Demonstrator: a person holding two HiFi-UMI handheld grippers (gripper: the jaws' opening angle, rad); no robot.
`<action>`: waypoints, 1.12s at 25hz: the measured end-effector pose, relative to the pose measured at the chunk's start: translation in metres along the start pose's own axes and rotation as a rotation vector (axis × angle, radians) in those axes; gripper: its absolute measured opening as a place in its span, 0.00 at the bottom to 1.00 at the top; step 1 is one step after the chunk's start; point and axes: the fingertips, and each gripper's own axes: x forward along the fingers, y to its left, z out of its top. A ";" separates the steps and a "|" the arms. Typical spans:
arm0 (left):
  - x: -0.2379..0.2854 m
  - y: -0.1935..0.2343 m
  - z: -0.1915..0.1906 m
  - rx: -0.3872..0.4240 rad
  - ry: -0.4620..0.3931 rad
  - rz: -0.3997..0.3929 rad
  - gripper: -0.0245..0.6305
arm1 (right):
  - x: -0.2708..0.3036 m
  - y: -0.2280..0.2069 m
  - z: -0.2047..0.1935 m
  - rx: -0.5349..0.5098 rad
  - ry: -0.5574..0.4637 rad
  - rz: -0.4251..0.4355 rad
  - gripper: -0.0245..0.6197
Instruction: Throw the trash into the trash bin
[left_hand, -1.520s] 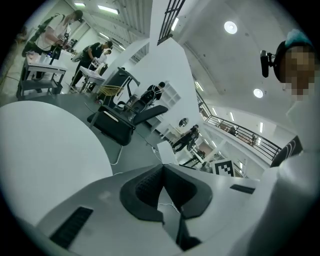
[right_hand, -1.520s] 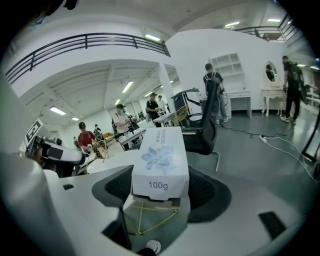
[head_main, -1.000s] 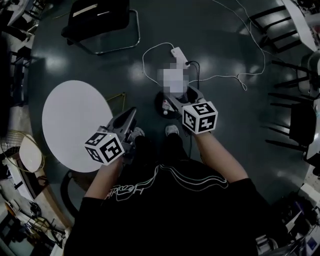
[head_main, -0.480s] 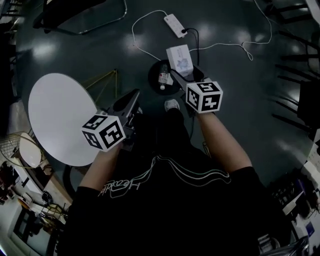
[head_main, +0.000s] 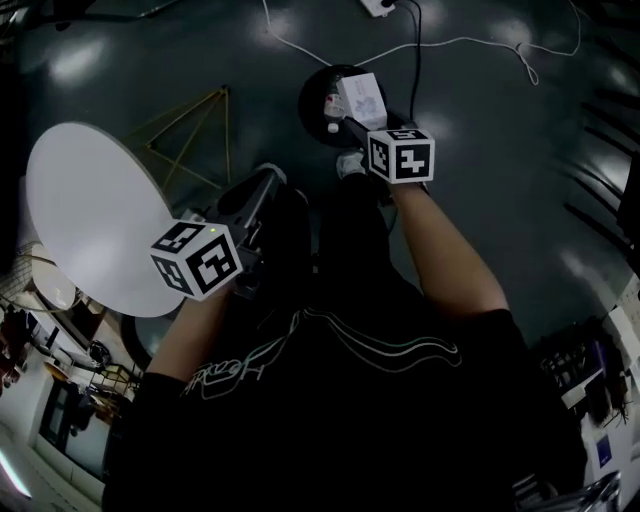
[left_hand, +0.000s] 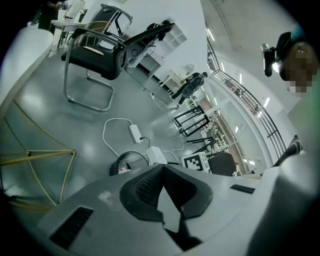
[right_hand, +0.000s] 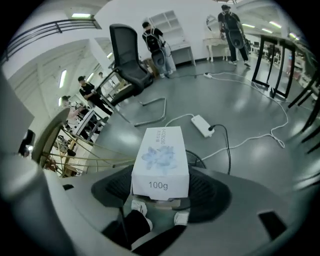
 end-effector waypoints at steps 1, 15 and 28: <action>0.002 0.004 -0.006 -0.009 0.009 0.004 0.05 | 0.010 -0.003 -0.013 0.009 0.036 -0.002 0.57; 0.039 0.023 -0.030 -0.122 -0.063 0.044 0.05 | 0.085 -0.031 -0.084 -0.015 0.317 0.051 0.56; 0.038 -0.022 -0.010 -0.176 -0.227 0.053 0.05 | 0.052 -0.051 -0.070 -0.097 0.360 0.189 0.58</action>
